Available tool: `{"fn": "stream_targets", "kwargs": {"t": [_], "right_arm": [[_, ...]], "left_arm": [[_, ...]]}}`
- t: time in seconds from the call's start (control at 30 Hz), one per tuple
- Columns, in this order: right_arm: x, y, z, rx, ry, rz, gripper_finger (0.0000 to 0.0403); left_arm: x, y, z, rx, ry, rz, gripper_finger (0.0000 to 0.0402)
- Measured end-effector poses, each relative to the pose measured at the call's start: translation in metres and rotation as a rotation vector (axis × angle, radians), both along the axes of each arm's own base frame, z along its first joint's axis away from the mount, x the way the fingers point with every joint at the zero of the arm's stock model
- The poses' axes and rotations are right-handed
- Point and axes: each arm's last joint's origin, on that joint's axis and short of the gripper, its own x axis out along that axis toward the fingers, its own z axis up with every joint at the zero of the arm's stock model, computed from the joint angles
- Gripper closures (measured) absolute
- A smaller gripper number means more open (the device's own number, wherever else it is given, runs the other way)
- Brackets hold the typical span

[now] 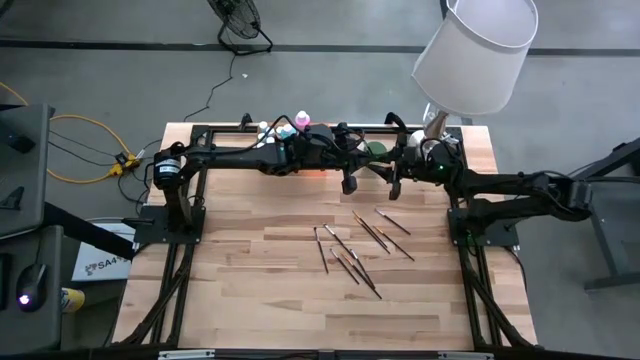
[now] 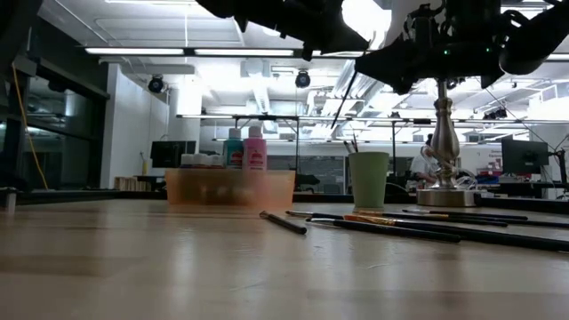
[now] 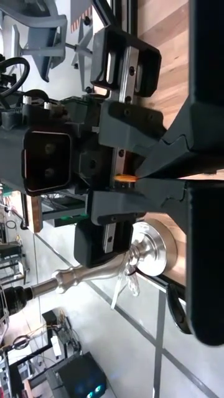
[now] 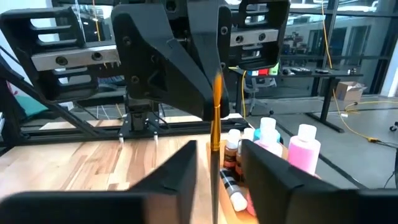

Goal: Pick & Place Paint Supplies
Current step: Put the gold paint brush into the green cup

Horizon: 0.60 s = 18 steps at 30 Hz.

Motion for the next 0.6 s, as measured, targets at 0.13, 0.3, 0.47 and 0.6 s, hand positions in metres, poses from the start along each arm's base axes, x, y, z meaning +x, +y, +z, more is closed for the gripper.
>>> {"fn": "stream_targets", "kwargs": {"t": [0.13,0.3,0.47,0.6], "right_arm": [[0.0000,0.0001,-0.0001,0.001,0.001,0.003,0.0364],[0.0001,0.0003,-0.0008,0.023,0.005,0.010,0.0393],[0.0001,0.0001,-0.0019,0.035,0.013,0.005,0.0395],[-0.0005,-0.0024,-0.0025,0.043,0.016,-0.073,0.0396]], "left_arm": [[0.0000,0.0000,0.0000,0.000,0.000,0.000,0.0401],[0.0000,-0.0002,-0.0007,0.005,0.007,-0.019,0.0400],[-0.0003,-0.0004,-0.0027,0.086,0.041,-0.037,0.0371],[-0.0003,-0.0008,-0.0033,0.101,0.051,-0.046,0.0315]]}}
